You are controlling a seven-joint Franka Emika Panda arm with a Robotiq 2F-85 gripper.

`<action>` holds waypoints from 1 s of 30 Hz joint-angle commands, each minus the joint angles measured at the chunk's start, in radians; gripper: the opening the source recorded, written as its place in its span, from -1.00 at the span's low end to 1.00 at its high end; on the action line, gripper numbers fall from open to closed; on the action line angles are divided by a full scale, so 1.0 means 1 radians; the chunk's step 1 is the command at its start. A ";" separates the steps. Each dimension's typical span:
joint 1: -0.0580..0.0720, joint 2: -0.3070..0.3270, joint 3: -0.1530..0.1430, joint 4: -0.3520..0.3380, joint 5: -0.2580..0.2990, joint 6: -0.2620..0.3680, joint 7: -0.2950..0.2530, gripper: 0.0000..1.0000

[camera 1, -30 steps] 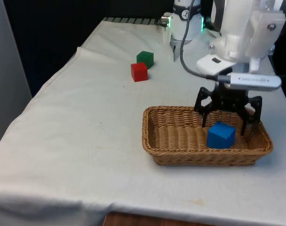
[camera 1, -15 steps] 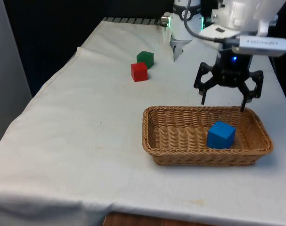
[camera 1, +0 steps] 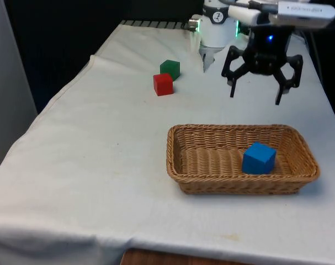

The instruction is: Pick up exactly two blocks and place them into the basket.

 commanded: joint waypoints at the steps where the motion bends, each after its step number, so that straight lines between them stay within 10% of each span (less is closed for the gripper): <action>1: 0.000 -0.013 0.000 -0.011 -0.003 0.000 0.000 1.00; 30: -0.042 -0.251 -0.054 -0.335 -0.023 0.064 -0.105 1.00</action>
